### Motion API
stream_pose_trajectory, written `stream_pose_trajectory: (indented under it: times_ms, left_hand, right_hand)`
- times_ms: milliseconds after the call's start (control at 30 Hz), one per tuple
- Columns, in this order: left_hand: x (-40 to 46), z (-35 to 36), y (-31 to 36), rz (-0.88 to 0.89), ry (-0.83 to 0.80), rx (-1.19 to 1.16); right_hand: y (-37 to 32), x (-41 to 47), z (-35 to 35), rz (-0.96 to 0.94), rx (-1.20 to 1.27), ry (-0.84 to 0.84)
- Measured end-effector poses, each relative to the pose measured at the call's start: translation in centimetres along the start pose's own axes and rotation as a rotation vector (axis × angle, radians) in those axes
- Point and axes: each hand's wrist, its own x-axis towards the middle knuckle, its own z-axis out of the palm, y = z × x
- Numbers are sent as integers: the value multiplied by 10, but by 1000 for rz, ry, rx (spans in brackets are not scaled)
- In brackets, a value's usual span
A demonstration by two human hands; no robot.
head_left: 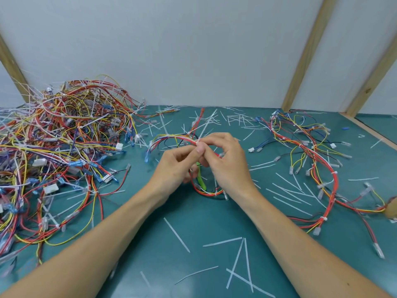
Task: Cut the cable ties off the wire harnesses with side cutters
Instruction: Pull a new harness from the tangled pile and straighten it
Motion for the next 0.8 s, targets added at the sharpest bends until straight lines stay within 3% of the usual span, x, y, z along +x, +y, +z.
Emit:
stream_pose_trajectory:
  times_ms: [233,500,800]
  left_hand:
    - [4,-9,-1,-18,93,-81]
    - [12,-20,1,-42,212,-186]
    - [17,-29,5,-112,158,-508]
  right_hand:
    - [-8,-3,-1,-53,-32,-200]
    - [-1,-3,-3,16,6,37]
    - [-1,-2,-6,-14,4,-97]
